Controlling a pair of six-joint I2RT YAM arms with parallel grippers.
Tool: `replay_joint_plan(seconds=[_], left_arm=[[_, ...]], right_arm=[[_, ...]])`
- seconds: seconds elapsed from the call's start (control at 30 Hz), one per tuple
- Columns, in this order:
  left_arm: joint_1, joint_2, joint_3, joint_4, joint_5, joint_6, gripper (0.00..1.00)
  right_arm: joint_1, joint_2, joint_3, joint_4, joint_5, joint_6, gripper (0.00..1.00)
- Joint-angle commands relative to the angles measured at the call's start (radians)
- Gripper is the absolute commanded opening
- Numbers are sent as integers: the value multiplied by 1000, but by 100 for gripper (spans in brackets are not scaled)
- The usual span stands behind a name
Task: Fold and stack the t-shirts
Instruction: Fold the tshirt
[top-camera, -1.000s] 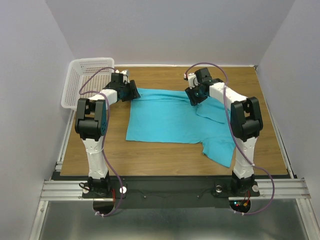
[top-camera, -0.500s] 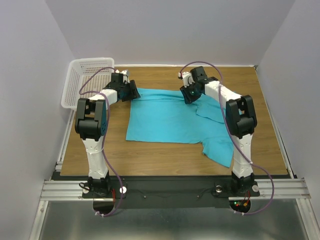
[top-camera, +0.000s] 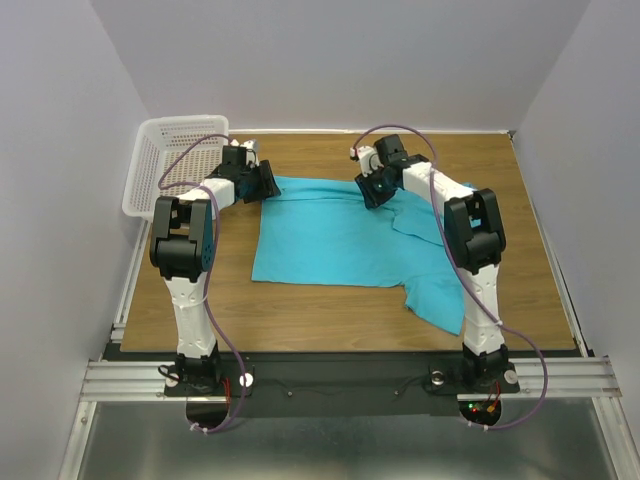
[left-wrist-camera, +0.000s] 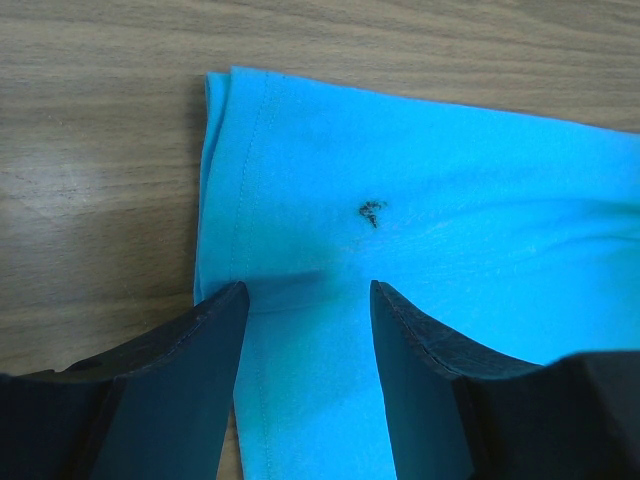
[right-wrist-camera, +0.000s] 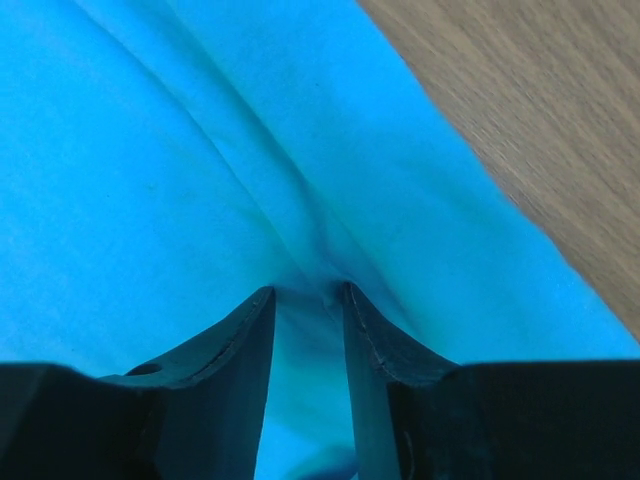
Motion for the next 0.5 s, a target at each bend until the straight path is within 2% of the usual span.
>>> replay_joint_plan(seconds=[0.0, 0.17, 0.47], left_arm=[[5, 17, 6, -32, -7, 16, 64], [5, 17, 6, -32, -4, 17, 63], [5, 15, 6, -32, -4, 17, 64]], right_arm=[[18, 2, 61, 19, -11, -16, 36], [20, 2, 68, 19, -8, -19, 32], [23, 32, 98, 18, 9, -22, 32]])
